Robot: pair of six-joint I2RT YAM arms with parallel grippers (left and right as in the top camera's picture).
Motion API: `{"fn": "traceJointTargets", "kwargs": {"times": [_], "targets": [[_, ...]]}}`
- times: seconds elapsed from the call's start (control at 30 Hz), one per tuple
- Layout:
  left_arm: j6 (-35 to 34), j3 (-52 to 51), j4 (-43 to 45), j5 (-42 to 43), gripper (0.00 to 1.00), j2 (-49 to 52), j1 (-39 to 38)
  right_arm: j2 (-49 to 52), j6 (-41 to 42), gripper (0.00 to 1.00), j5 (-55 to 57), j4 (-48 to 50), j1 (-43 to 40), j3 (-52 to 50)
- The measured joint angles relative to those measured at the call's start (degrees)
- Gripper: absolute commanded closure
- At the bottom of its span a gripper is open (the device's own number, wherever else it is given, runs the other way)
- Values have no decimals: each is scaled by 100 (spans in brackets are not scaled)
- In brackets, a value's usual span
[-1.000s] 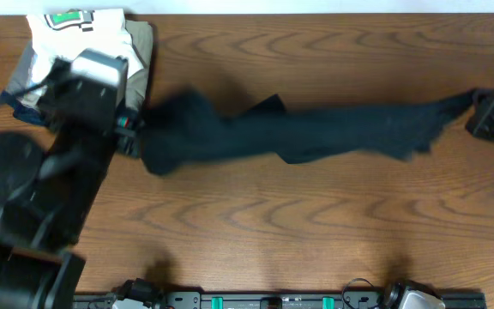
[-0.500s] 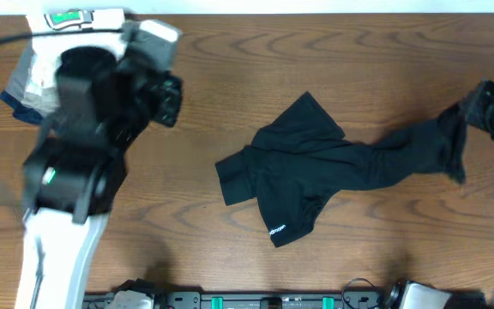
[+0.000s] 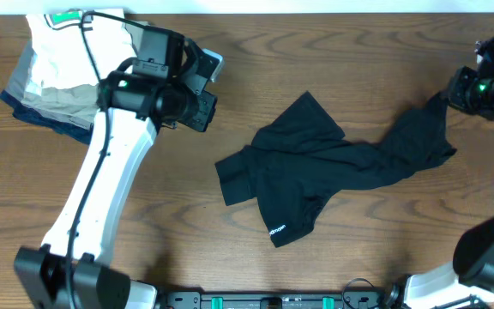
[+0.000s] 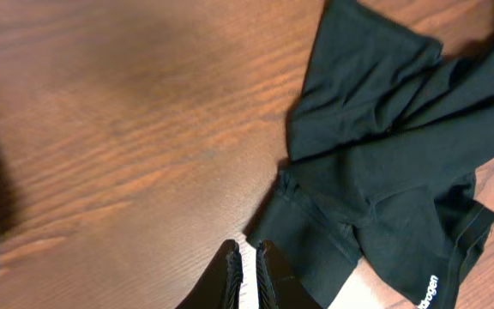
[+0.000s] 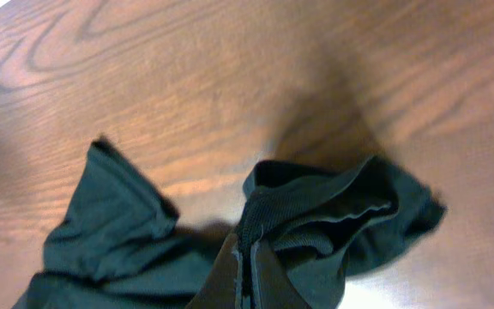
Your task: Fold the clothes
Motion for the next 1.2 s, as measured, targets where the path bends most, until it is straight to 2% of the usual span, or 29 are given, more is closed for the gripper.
{"fn": "traceJointTargets", "kwargs": {"times": [0.17, 0.2, 0.27, 0.33, 0.4, 0.47, 0.67, 0.8, 1.03, 1.2], "targets": [[4, 0, 76, 15, 90, 120, -15, 680, -17, 99, -7, 920, 0, 0], [4, 0, 96, 13, 89, 120, -15, 813, -26, 95, -9, 1095, 0, 0], [7, 0, 142, -7, 90, 120, -15, 1141, -9, 79, -7, 1543, -7, -2], [7, 0, 181, -13, 90, 120, -15, 1392, 37, 54, -22, 1902, -24, -2], [4, 0, 192, -13, 90, 120, -15, 1606, 24, 35, -22, 2111, -37, -2], [7, 0, 192, -13, 90, 120, -15, 1696, 24, 28, -85, 2079, -79, -2], [4, 0, 190, -11, 90, 120, -15, 1604, 35, 27, -227, 833, -374, 0], [4, 0, 192, -13, 90, 120, -15, 1593, -133, 37, -225, 258, -697, -66], [4, 0, 227, -13, 90, 120, -15, 1561, -579, 56, -267, 741, -984, -909], [4, 0, 332, -13, 90, 120, -15, 1561, -730, 62, -308, 1425, -986, -1440]]}}
